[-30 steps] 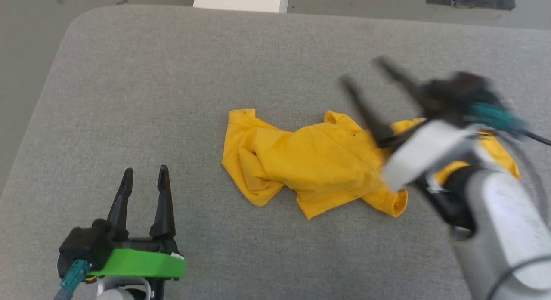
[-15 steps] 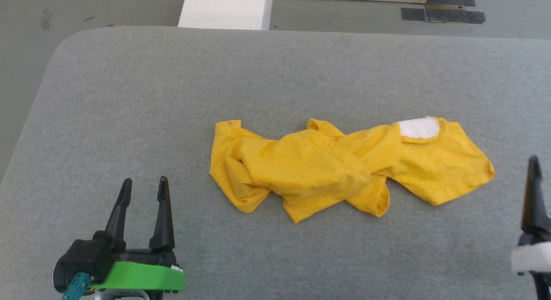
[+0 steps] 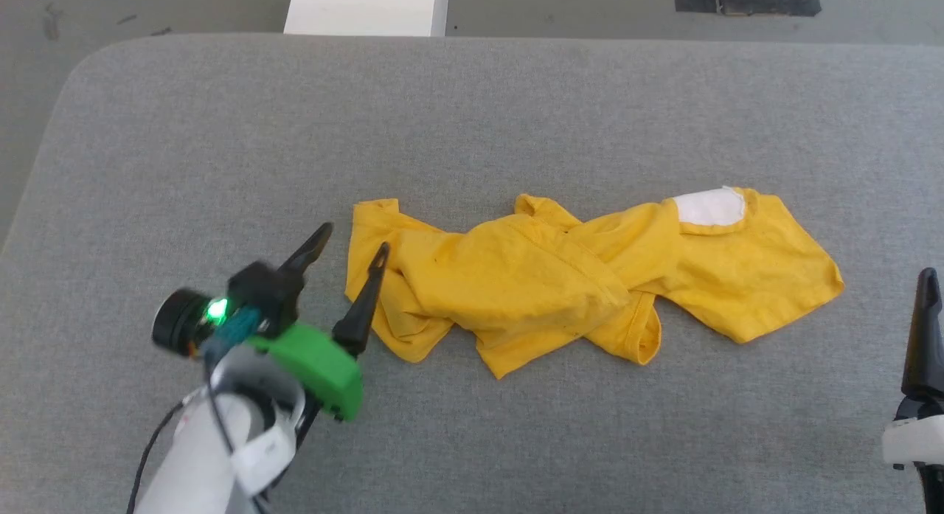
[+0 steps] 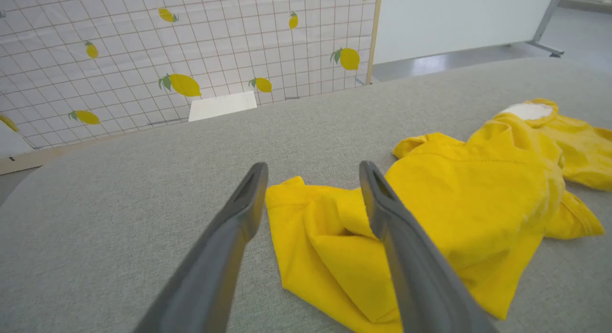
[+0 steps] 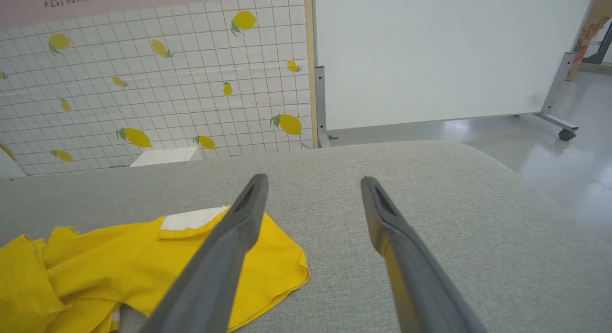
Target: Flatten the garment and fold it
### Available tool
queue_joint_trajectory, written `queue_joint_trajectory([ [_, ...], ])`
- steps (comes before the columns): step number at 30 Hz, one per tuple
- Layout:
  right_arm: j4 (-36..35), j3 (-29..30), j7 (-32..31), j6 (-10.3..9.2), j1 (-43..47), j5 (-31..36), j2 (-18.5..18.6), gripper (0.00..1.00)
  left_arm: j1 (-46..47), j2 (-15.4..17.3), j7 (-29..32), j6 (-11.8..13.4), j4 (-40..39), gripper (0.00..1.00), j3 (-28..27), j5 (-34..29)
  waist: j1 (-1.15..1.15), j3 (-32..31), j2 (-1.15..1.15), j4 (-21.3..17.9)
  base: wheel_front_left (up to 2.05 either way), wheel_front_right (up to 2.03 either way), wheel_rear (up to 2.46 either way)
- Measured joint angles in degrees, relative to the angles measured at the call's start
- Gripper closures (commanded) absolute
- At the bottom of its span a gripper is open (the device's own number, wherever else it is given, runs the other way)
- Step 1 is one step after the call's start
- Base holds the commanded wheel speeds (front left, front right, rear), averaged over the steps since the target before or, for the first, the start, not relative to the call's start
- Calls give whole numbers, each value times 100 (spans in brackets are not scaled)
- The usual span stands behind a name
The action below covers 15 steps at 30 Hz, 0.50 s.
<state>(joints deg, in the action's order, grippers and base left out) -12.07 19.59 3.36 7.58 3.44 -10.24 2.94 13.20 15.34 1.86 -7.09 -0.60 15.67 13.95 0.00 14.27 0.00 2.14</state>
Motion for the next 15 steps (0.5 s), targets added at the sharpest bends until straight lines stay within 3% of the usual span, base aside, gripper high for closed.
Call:
queue_joint_trajectory([
  [7, -40, -136, -67, 0, -110, -8, -1, 0, 1001, 245, 1156, 0, 711, 0, 902, 699, 0, 292, 0, 17, 0, 0, 0],
  [15, -38, -203, -85, 0, -112, -42, -1, 0, 1534, 386, 1740, 0, 1343, 0, 1372, 1085, 0, 538, 0, -43, 0, 0, 0],
])
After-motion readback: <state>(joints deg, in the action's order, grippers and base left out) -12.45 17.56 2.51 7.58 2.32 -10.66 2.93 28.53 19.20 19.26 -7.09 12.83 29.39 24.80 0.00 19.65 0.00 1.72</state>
